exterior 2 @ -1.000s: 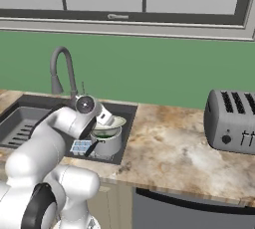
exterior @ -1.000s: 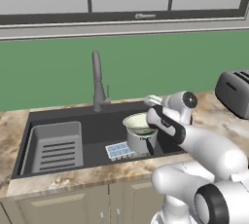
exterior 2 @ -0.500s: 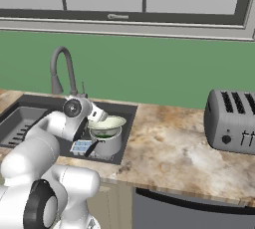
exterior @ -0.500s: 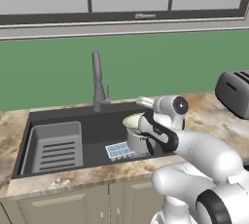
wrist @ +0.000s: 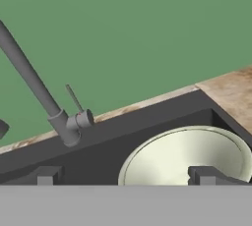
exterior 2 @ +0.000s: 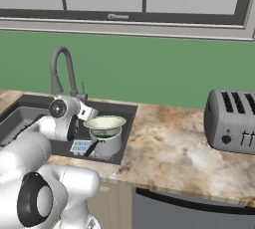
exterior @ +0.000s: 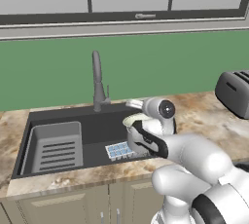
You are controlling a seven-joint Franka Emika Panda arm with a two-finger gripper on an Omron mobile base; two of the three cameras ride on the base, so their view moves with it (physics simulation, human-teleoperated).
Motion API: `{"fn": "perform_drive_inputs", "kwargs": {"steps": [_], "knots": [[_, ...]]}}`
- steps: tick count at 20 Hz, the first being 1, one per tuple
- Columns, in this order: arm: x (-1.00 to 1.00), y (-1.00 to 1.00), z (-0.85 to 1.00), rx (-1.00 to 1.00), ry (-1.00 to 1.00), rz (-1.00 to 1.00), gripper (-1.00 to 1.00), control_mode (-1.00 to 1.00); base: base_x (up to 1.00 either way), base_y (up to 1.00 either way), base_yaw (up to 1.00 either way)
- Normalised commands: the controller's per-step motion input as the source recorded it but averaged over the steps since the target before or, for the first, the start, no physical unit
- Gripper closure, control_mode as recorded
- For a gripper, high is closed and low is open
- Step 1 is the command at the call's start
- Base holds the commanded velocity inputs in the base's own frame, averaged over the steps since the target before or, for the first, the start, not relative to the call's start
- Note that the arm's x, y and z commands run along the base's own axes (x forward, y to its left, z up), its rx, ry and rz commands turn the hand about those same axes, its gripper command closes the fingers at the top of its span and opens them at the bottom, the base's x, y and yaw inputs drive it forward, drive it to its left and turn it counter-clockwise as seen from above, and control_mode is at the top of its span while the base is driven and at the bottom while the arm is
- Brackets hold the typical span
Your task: Pick the bowl and saucepan and place them in the sink. Then turn on the water.
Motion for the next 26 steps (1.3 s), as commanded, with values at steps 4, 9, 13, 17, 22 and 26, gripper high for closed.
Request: {"fn": "perform_drive_inputs", "kwargs": {"steps": [4, 9, 13, 17, 22, 26], "knots": [[0.00, 0.41, 0.00, -0.06, 0.00, 0.00, -1.00, -1.00, 0.00, 0.00, 0.00], [0.00, 0.35, 0.00, -0.05, 0.00, 0.00, -1.00, -1.00, 0.00, 0.00, 0.00], [0.00, 0.29, 0.00, -0.03, 0.00, 0.00, -1.00, -1.00, 0.00, 0.00, 0.00], [0.00, 0.28, 0.00, -0.02, 0.00, 0.00, -1.00, -1.00, 0.00, 0.00, 0.00], [0.05, 0.23, 0.00, -0.01, 0.00, 0.00, -1.00, -1.00, 0.00, 0.00, 0.00], [0.15, 0.09, -0.08, 0.00, -0.02, 0.03, -1.00, -1.00, 0.00, 0.00, 0.00]]}}
